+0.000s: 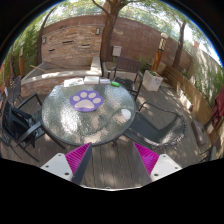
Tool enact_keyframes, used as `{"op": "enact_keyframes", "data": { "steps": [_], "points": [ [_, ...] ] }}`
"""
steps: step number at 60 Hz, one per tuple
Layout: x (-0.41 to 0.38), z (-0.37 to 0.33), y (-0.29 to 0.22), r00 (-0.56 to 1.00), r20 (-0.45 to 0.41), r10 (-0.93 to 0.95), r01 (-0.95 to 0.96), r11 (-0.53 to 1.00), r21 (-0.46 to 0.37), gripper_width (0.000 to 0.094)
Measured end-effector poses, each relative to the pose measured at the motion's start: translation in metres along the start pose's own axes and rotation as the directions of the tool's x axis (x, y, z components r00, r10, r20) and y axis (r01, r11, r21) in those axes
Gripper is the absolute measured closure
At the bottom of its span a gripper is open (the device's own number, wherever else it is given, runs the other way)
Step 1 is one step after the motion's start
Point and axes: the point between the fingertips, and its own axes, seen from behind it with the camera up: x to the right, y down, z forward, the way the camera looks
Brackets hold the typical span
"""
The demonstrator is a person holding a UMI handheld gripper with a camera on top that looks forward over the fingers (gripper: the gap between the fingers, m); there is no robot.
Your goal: Arrange mouse
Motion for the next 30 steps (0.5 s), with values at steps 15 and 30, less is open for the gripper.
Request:
{"op": "enact_keyframes", "data": {
  "steps": [15, 30],
  "points": [
    [0.034, 0.063, -0.009, 0.999, -0.025, 0.030, -0.030, 1.000, -0.005, 0.0106],
    [0.062, 0.219, -0.079, 0.998, 0.056, 0.020, -0.028, 0.989, 0.143, 0.0097]
  ]
}}
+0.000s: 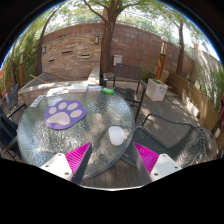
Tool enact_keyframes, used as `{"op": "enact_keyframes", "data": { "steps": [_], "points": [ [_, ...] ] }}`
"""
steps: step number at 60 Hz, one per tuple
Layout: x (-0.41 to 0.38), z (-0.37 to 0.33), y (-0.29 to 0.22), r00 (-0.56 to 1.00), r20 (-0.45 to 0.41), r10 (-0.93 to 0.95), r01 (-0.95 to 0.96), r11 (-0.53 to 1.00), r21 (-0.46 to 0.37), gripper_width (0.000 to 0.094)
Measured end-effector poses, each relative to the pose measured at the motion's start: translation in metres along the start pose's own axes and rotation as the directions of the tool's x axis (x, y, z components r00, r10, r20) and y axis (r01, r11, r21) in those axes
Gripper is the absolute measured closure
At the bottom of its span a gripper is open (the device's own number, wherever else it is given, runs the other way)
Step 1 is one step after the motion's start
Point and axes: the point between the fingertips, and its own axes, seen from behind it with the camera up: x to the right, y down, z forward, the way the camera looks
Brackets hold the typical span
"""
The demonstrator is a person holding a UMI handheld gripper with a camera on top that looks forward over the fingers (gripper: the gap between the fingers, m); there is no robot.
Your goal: Arrange mouse
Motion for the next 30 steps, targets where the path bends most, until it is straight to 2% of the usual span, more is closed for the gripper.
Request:
{"op": "enact_keyframes", "data": {
  "steps": [4, 17, 23, 28, 30],
  "points": [
    [0.010, 0.047, -0.007, 1.000, 0.019, -0.015, 0.014, 0.999, 0.029, 0.0103],
    [0.048, 0.171, 0.010, 0.997, 0.074, 0.013, -0.013, 1.000, -0.008, 0.0149],
    [0.054, 0.202, 0.019, 0.995, 0.094, 0.032, -0.030, 0.999, -0.028, 0.0246],
    [0.042, 0.219, 0.027, 0.993, 0.106, 0.048, -0.047, 0.999, -0.018, 0.0422],
    [0.041, 0.221, 0.029, 0.993, 0.105, 0.053, -0.051, 0.999, -0.016, 0.0424]
  ]
}}
